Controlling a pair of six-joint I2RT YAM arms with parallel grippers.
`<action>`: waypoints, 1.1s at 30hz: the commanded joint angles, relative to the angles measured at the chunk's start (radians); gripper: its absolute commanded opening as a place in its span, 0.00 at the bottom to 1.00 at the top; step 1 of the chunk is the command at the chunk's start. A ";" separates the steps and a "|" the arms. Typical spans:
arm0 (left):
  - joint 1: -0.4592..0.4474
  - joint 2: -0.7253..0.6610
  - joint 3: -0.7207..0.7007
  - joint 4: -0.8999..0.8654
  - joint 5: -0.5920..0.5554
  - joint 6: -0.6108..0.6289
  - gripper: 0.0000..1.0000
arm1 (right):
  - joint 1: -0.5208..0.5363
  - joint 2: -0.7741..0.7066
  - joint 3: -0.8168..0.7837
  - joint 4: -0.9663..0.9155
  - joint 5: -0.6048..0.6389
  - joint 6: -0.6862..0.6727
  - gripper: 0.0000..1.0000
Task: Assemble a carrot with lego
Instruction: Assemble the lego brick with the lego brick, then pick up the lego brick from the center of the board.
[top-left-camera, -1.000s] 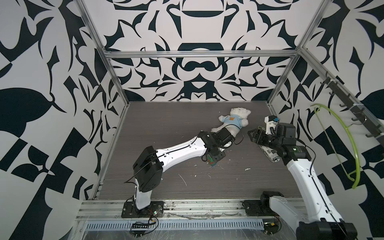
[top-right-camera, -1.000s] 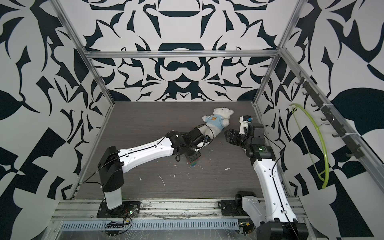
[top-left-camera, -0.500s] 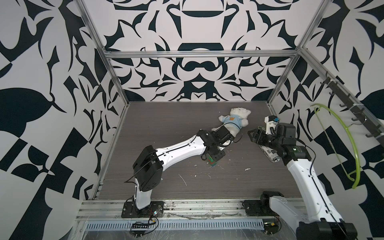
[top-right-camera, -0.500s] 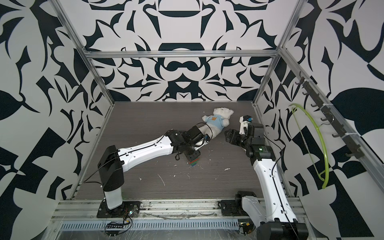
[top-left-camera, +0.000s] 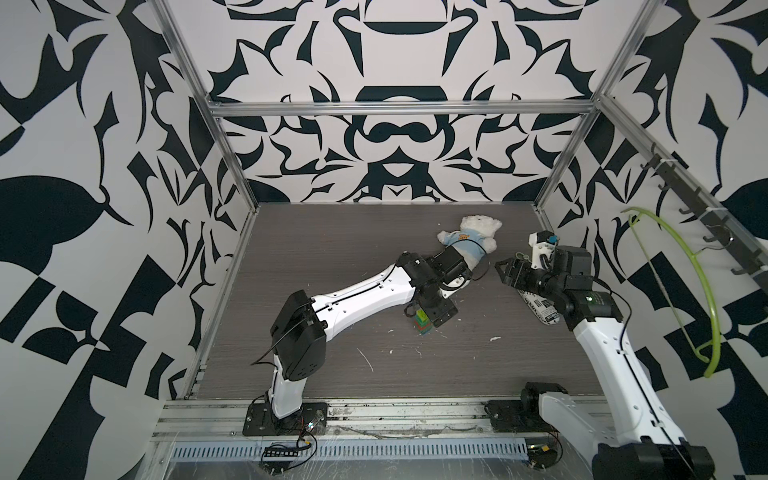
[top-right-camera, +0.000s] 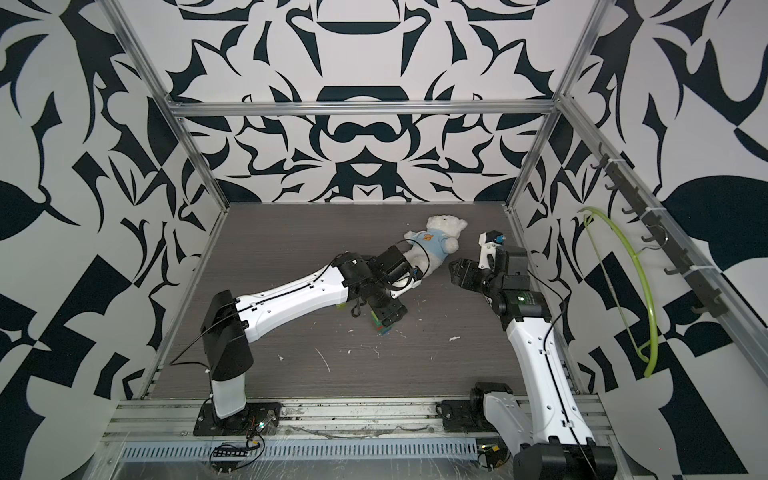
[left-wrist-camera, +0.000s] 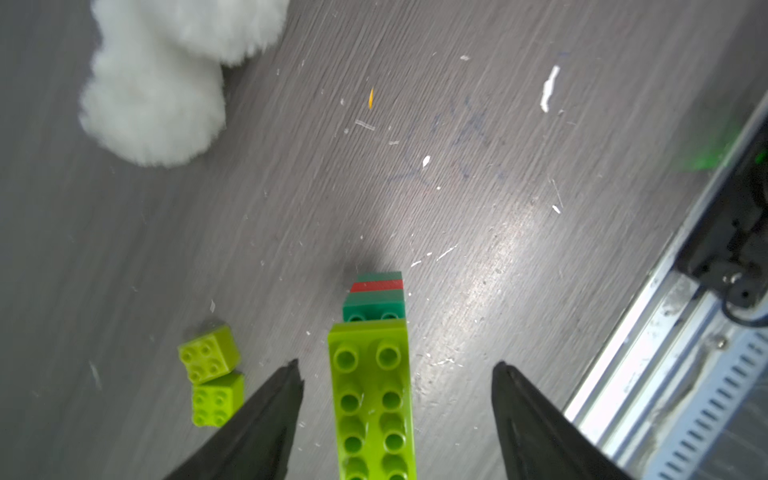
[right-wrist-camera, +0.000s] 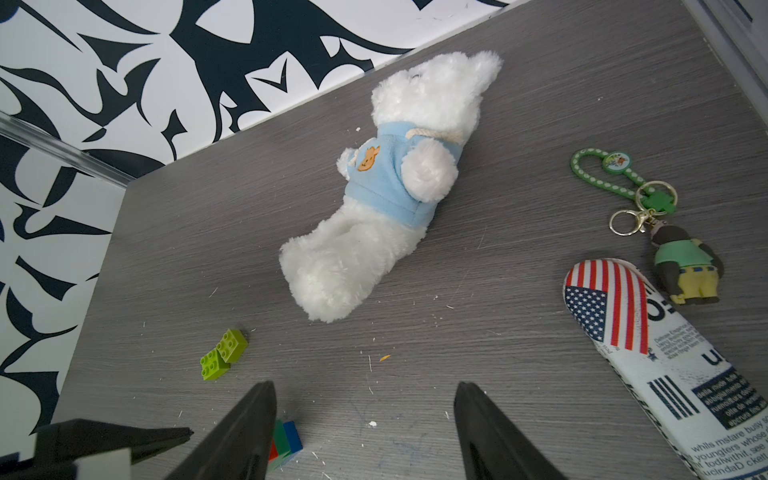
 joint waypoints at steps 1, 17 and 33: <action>0.014 -0.085 0.002 -0.019 0.002 -0.006 0.81 | 0.003 -0.006 0.031 0.010 -0.020 -0.007 0.73; 0.399 -0.255 -0.516 0.217 0.100 0.211 0.75 | 0.116 -0.010 -0.016 0.054 -0.017 -0.006 0.72; 0.453 0.021 -0.424 0.242 0.130 0.441 0.68 | 0.118 0.027 -0.051 0.110 -0.043 -0.011 0.71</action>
